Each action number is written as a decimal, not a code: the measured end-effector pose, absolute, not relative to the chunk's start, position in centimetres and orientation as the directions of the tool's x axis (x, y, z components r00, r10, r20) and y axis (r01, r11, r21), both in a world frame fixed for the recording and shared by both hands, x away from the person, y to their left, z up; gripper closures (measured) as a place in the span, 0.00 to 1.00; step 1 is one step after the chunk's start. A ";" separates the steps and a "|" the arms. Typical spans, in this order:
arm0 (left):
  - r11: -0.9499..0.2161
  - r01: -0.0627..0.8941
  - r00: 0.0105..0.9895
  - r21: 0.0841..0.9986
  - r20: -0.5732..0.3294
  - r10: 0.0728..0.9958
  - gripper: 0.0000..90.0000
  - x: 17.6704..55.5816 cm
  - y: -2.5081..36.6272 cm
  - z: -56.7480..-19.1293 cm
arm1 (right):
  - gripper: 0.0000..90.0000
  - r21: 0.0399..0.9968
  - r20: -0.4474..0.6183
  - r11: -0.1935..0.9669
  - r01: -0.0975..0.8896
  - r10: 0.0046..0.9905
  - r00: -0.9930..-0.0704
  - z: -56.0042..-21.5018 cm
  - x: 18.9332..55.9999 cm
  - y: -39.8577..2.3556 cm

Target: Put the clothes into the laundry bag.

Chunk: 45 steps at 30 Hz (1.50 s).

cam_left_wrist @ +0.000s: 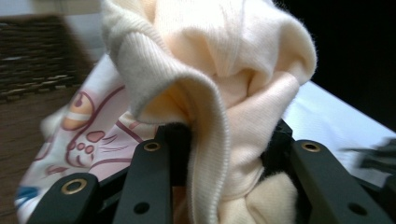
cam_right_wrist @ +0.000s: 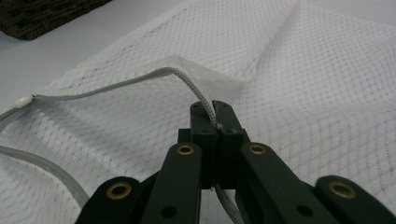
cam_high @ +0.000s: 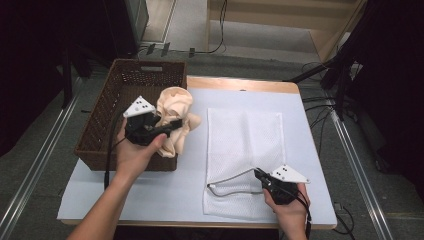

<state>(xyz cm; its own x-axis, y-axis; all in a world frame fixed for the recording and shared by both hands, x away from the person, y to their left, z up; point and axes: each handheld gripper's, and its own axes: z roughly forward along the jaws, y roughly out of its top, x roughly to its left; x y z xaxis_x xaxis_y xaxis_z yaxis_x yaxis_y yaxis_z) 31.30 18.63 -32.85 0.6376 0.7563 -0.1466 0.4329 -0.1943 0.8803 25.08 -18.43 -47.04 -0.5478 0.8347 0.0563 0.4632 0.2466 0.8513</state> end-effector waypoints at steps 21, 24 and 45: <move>-0.294 0.424 0.825 0.857 -0.231 0.515 0.71 21.7 12.1 -37.8 | 1.00 0.860 0.053 0.239 0.450 0.836 -0.546 -46.8 25.3 -17.9; -0.301 0.438 0.830 0.847 -0.253 0.497 0.71 21.5 11.8 -39.0 | 1.00 0.862 0.058 0.232 0.451 0.838 -0.543 -46.7 25.2 -18.0; -0.328 0.465 0.867 0.822 -0.349 0.355 0.66 22.0 11.3 -38.8 | 1.00 0.858 0.076 0.202 0.472 0.859 -0.506 -46.9 26.1 -17.8</move>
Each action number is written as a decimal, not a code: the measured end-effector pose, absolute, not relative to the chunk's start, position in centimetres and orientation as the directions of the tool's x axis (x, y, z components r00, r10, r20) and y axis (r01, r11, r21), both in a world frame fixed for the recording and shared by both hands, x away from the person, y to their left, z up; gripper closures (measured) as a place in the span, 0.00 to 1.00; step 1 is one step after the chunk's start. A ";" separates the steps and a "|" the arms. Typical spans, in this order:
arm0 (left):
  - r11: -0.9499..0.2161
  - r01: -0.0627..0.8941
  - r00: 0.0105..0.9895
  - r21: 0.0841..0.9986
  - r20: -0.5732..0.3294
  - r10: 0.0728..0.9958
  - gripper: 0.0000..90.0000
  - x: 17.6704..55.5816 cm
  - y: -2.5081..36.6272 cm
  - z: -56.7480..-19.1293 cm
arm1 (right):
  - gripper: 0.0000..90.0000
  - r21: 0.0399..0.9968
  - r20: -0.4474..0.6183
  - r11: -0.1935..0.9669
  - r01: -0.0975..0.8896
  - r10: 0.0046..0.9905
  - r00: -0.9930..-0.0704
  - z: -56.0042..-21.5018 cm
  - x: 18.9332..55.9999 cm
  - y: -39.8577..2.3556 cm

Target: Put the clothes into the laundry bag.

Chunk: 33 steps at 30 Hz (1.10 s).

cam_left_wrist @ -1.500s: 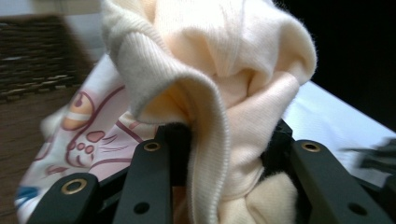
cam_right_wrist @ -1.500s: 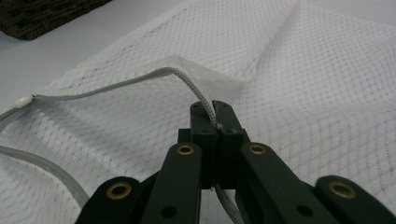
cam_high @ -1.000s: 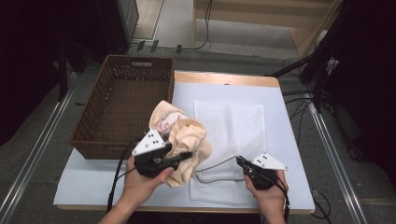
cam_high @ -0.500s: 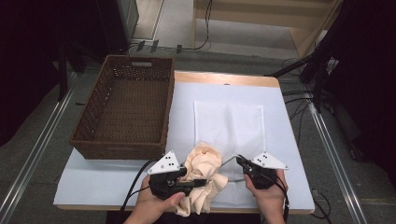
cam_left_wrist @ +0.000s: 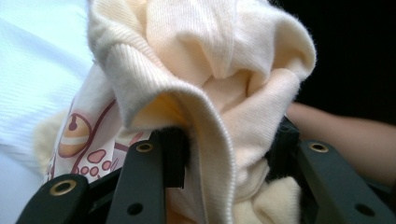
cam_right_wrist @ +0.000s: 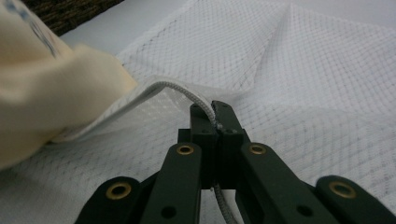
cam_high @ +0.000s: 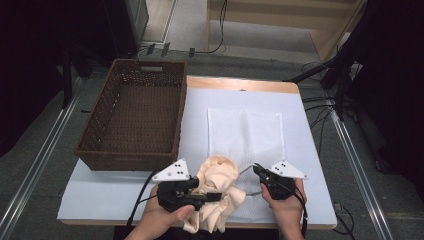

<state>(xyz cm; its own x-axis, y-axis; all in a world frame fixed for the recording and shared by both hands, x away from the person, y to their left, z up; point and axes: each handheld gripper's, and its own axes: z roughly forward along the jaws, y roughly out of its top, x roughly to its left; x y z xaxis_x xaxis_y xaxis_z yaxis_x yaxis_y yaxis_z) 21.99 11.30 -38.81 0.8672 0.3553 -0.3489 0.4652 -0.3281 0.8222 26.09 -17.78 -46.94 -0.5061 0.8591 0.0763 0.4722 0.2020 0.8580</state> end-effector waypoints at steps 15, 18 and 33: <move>-0.482 0.535 0.834 0.694 -0.339 0.436 0.35 24.9 4.0 -43.5 | 0.99 0.882 0.133 0.137 0.450 0.845 -0.518 -45.2 25.9 -18.2; -0.455 0.530 0.838 0.715 -0.361 0.409 0.40 24.7 4.1 -42.8 | 0.99 0.883 0.147 0.123 0.453 0.845 -0.515 -45.0 26.0 -18.6; -0.420 0.658 0.748 0.625 -0.478 0.461 0.73 26.5 2.7 -43.4 | 0.99 0.904 0.121 0.135 0.405 0.828 -0.547 -43.7 25.2 -18.1</move>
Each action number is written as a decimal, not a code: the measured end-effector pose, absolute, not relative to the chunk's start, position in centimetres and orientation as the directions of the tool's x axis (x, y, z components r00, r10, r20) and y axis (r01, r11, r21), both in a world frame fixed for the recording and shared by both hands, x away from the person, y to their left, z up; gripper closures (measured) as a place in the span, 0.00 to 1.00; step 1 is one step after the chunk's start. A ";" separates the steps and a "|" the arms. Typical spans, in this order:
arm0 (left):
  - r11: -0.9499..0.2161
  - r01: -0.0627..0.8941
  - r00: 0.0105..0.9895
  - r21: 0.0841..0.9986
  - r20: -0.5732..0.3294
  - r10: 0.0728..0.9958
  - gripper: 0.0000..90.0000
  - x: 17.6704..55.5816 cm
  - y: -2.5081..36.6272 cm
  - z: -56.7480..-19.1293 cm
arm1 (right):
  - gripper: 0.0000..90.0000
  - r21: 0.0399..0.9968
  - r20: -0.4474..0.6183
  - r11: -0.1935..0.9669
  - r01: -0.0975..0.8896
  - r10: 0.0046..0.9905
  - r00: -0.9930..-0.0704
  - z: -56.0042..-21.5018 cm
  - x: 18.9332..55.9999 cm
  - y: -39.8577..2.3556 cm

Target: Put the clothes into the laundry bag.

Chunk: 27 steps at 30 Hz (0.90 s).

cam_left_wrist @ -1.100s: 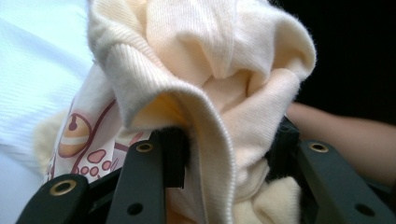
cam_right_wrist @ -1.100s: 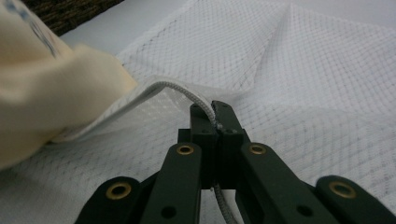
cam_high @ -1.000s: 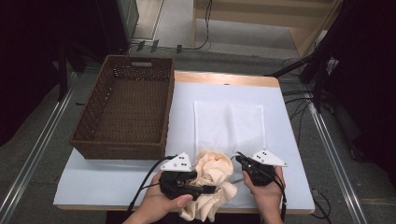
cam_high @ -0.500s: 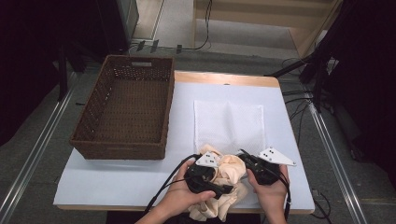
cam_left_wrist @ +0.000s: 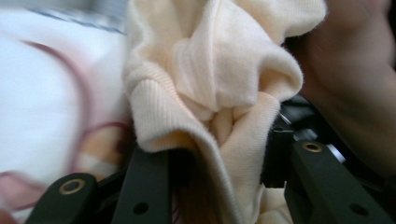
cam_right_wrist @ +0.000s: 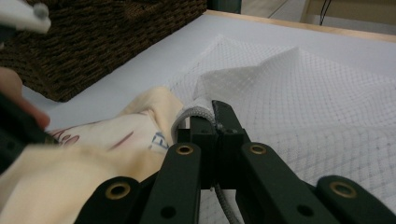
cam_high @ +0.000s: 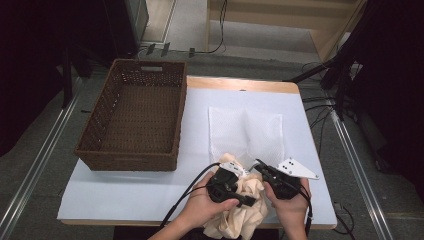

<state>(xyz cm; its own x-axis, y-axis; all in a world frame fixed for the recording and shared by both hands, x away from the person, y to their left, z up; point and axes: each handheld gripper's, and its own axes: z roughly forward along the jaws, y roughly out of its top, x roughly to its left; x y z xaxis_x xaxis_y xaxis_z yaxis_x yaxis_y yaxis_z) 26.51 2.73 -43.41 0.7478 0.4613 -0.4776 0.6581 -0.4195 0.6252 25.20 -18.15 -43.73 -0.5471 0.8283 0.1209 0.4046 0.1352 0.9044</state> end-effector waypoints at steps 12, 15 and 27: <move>-0.349 0.662 0.726 0.663 -0.454 0.516 0.54 26.6 3.4 -43.6 | 0.99 0.904 0.111 0.143 0.403 0.832 -0.544 -43.8 25.1 -18.2; -0.323 0.644 0.736 0.694 -0.446 0.510 0.47 26.1 3.9 -42.8 | 0.99 0.903 0.119 0.132 0.409 0.838 -0.532 -44.0 25.2 -18.6; -0.508 0.563 0.823 0.652 -0.385 0.417 0.79 25.3 1.1 -42.9 | 0.99 0.907 0.125 0.125 0.402 0.833 -0.540 -43.8 25.0 -18.0</move>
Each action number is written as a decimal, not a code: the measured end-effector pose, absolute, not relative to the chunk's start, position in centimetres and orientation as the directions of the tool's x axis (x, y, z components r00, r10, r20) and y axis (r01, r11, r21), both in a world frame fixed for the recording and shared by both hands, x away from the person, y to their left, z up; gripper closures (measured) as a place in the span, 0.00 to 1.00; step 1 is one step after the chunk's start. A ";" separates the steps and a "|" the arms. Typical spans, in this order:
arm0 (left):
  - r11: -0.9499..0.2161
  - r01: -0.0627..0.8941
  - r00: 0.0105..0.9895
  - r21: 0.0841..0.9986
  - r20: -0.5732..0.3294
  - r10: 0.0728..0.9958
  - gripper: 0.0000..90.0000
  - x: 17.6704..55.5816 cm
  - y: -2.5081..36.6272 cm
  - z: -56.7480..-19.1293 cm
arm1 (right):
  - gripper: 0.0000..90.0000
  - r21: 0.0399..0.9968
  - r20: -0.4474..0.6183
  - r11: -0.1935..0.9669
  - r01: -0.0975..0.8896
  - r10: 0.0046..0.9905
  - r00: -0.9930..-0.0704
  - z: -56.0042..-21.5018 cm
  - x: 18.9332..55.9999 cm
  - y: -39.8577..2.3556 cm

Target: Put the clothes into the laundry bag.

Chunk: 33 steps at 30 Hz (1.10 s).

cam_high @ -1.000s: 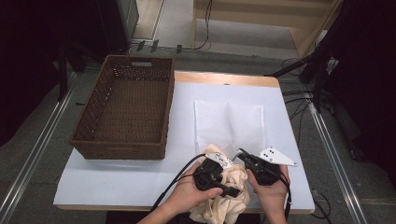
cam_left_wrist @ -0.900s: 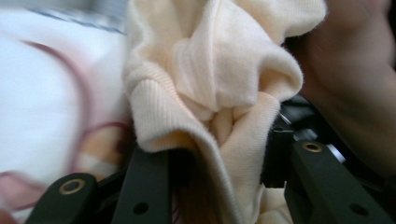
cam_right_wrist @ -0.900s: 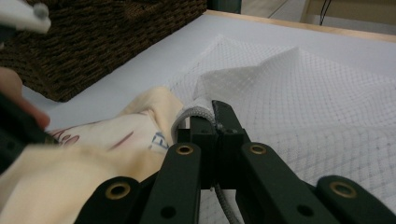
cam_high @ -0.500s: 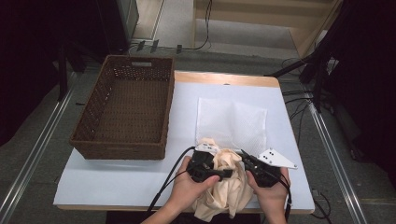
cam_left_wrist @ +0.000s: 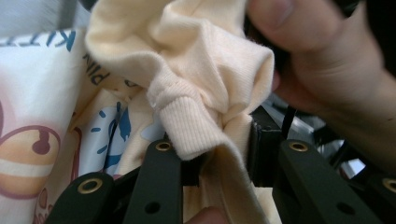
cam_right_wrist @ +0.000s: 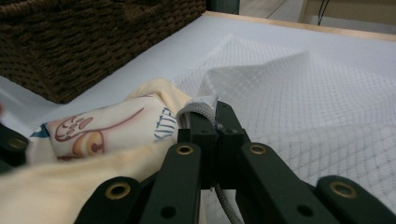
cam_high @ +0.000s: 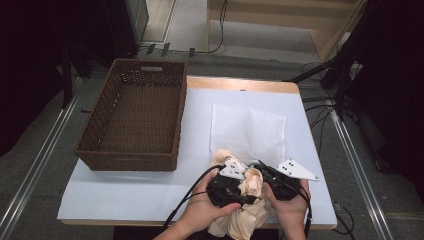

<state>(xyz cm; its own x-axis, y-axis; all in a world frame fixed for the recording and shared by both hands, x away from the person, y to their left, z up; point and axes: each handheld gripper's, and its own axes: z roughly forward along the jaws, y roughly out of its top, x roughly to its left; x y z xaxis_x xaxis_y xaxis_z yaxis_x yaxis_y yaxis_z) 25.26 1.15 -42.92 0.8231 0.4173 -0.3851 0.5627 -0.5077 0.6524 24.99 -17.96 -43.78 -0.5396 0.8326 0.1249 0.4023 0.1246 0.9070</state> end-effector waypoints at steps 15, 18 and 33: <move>-0.221 0.712 0.627 0.667 -0.461 0.628 0.76 28.1 1.8 -44.3 | 1.00 0.920 0.111 0.121 0.372 0.831 -0.545 -43.2 24.3 -17.9; -0.315 0.673 0.698 0.669 -0.433 0.570 0.61 27.8 1.7 -44.5 | 1.00 0.912 0.119 0.123 0.391 0.833 -0.540 -43.8 24.5 -17.9; -0.197 0.723 0.552 0.662 -0.382 0.741 0.23 29.3 7.2 -44.3 | 1.00 0.906 0.133 0.105 0.409 0.849 -0.512 -44.2 25.0 -18.6</move>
